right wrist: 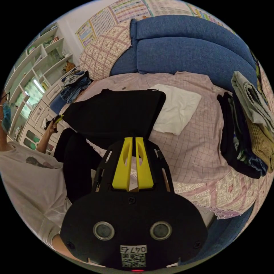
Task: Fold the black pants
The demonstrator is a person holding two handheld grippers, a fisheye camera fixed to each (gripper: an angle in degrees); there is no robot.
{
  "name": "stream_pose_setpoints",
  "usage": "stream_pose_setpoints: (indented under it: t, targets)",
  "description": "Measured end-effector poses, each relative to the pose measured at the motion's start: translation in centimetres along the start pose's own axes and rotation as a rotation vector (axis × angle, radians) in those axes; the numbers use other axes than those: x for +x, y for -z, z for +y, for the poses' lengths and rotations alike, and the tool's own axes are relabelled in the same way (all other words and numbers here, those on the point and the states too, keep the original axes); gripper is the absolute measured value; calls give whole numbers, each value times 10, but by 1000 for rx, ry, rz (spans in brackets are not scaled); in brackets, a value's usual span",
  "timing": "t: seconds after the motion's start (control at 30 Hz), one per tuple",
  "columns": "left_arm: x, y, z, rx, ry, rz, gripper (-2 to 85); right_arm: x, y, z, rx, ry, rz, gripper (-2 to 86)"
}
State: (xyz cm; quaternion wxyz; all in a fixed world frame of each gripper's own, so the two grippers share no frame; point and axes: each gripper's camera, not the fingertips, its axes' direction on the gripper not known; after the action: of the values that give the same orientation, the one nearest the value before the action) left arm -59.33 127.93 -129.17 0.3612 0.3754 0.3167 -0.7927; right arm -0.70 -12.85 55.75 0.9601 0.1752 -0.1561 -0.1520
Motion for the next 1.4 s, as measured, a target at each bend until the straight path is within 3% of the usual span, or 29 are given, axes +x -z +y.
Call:
stream_pose_setpoints:
  t: [0.3, 0.7, 0.97, 1.17, 1.4]
  targets:
    - [7, 49, 3, -22, -54, -183, -9, -5, 37, 2, 47, -81, 52, 0]
    - [-25, 92, 11, -60, -37, -117, -10, -15, 73, -15, 111, -71, 45, 0]
    - [-19, 121, -12, -3, -159, -66, -10, -48, 92, -56, 126, -45, 61, -1]
    - [-32, 111, -11, -64, -158, -194, -10, -73, 64, -108, 9, -54, 146, -1]
    - [-62, 118, -1, -63, -117, -153, -10, -98, 62, -168, -2, -51, 164, 2]
